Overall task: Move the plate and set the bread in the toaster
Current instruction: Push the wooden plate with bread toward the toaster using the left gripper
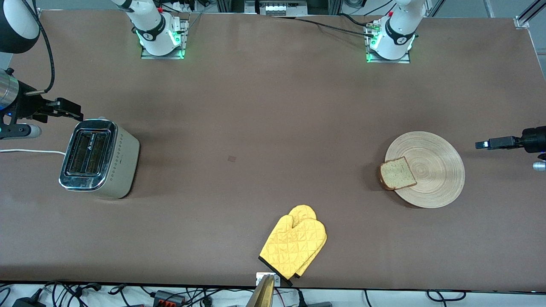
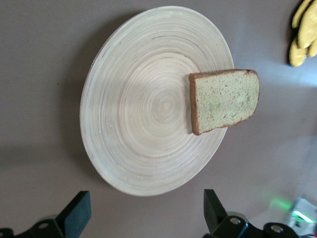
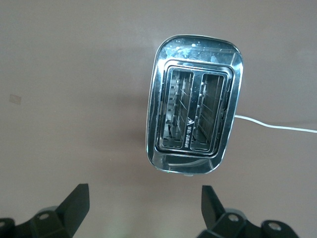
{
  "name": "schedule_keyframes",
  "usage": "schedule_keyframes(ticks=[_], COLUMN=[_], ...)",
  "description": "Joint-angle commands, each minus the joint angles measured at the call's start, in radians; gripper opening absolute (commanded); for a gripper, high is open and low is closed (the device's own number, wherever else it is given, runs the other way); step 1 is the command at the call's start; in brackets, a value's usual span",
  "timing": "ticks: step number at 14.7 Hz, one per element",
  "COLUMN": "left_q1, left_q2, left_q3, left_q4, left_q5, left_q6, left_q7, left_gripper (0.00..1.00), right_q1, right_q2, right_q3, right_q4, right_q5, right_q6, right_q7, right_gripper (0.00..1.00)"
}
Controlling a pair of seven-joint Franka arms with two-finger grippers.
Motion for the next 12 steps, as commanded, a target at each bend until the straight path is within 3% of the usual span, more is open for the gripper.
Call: schedule_keyframes(ticks=[1, 5, 6, 7, 8, 12], left_q1=[0.041, 0.055, 0.055, 0.055, 0.052, 0.048], left_q2=[0.133, 0.21, 0.225, 0.23, 0.23, 0.27], left_q3=[-0.011, -0.016, -0.016, -0.016, -0.014, -0.021], left_q4=[0.042, 0.041, 0.041, 0.039, 0.039, 0.039], left_q5=[-0.09, -0.138, -0.167, -0.172, -0.172, -0.245], left_q6=[-0.006, 0.066, 0.066, 0.06, 0.06, 0.064], left_q7=[0.128, 0.229, 0.24, 0.248, 0.245, 0.238], left_gripper=[0.95, 0.66, 0.48, 0.21, 0.03, 0.01], right_q1=[0.008, 0.022, 0.024, 0.024, 0.025, 0.027], right_q2=[0.0, 0.0, 0.0, 0.0, -0.001, 0.0], right_q3=[0.0, 0.0, 0.0, 0.0, 0.0, 0.0], right_q4=[0.01, 0.01, 0.01, 0.01, 0.01, 0.008], right_q5=[0.004, 0.003, 0.003, 0.004, 0.004, 0.004], right_q6=[-0.014, -0.021, -0.033, -0.037, -0.037, -0.055], right_q7=[-0.009, -0.004, 0.001, 0.001, 0.001, -0.001], right_gripper=[1.0, 1.0, 1.0, 1.0, 1.0, 1.0])
